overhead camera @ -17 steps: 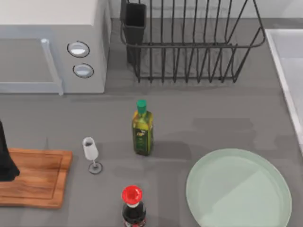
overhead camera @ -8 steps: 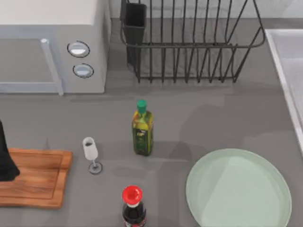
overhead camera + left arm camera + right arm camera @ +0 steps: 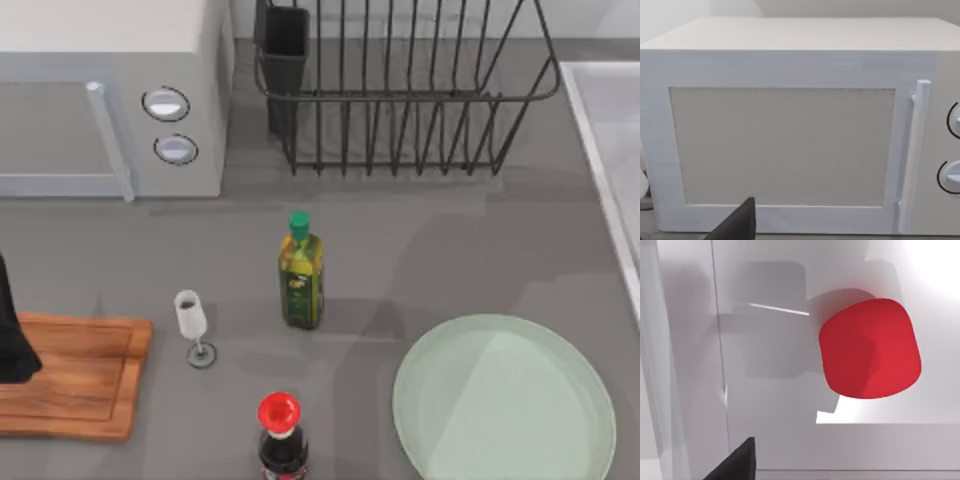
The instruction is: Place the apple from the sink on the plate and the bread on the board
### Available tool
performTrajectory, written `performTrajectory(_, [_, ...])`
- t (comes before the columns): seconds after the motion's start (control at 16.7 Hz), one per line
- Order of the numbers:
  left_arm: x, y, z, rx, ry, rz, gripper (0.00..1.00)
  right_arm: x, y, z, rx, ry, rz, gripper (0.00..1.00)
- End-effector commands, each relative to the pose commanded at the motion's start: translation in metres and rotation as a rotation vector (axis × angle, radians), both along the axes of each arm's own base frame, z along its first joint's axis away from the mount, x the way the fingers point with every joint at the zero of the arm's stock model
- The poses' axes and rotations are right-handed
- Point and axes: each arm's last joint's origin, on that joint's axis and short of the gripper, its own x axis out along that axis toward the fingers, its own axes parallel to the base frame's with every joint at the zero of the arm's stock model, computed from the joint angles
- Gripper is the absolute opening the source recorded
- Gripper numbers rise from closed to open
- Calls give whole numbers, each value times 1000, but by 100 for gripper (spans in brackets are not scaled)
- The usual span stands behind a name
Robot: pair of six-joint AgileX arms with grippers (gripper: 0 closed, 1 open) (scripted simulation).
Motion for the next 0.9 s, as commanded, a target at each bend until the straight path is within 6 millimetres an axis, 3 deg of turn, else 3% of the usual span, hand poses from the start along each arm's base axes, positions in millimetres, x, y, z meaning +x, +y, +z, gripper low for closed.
performTrajectory(0.18, [0, 0, 0, 0, 0, 0, 100, 2, -1, -23, 1, 3, -1, 100])
performTrajectory(0.54, [0, 0, 0, 0, 0, 0, 100, 1, -2, -95, -1, -5, -4, 100])
performTrajectory(0.84, [0, 0, 0, 0, 0, 0, 100, 0, -2, -102, 0, 0, -5, 100])
performTrajectory(0.9, [0, 0, 0, 0, 0, 0, 100, 0, -2, -102, 0, 0, -5, 92])
